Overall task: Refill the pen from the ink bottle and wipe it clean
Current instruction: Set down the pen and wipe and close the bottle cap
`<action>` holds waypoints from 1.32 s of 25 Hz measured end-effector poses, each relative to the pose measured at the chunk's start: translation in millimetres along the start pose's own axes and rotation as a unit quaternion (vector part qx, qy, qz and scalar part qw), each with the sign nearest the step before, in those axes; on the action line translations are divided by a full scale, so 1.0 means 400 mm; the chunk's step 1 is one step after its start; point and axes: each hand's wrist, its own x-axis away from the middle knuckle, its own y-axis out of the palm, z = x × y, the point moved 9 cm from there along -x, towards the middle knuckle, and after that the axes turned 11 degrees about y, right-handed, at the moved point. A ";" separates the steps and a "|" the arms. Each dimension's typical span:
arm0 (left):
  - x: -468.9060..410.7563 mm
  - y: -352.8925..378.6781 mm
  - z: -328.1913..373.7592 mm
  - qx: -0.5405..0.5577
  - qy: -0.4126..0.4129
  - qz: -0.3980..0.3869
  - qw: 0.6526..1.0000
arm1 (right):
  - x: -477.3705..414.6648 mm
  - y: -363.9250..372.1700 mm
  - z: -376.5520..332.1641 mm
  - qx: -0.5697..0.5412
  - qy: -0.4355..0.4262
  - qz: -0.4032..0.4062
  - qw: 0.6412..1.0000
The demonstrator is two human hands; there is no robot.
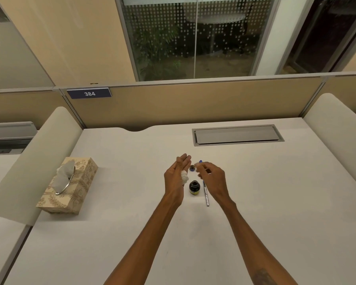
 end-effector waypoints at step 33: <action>0.073 0.036 0.106 -0.080 0.147 0.042 0.985 | 0.029 -0.062 -0.129 -0.250 0.006 -0.161 0.955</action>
